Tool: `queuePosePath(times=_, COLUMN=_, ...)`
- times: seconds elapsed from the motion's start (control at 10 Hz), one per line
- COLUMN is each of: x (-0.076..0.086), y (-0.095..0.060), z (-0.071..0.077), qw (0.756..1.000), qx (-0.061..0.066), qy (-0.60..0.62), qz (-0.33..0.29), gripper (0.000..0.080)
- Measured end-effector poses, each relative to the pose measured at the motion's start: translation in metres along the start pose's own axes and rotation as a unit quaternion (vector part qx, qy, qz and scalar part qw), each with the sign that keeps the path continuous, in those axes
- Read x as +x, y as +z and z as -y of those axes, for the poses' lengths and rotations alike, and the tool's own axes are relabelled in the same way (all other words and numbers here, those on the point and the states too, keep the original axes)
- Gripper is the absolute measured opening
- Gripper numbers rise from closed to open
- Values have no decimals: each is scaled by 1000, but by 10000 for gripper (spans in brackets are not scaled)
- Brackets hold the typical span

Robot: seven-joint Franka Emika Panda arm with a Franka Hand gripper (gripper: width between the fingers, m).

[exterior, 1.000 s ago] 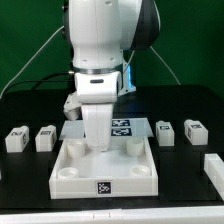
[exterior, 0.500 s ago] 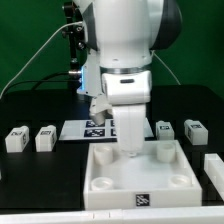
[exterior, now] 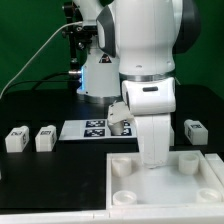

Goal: Assemble one leg

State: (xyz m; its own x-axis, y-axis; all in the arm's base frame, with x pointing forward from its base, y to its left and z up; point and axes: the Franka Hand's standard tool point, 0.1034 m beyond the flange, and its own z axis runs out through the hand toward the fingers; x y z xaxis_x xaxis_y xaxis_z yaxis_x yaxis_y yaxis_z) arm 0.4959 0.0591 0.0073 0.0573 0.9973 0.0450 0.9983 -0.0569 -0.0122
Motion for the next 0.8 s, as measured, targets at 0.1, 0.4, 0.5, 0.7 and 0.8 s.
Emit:
queuePosePath(times=0.1, x=3, y=0, z=0, qw=1000, qx=1, qy=-3, qz=0, gripper=58)
queuePosePath(times=0.4, x=3, y=0, z=0, qw=1000, qx=3, qy=1, qz=4, gripper=58)
queuePosePath(times=0.5, x=3, y=0, z=0, qw=1000, qx=3, qy=1, qz=4, gripper=58)
queuePosePath(times=0.7, x=3, y=1, z=1, qw=1000, qx=3, qy=1, qz=4, gripper=171)
queuePosePath(times=0.8, x=2, y=1, z=1, qw=1000, qx=3, qy=2, qz=4, gripper=171)
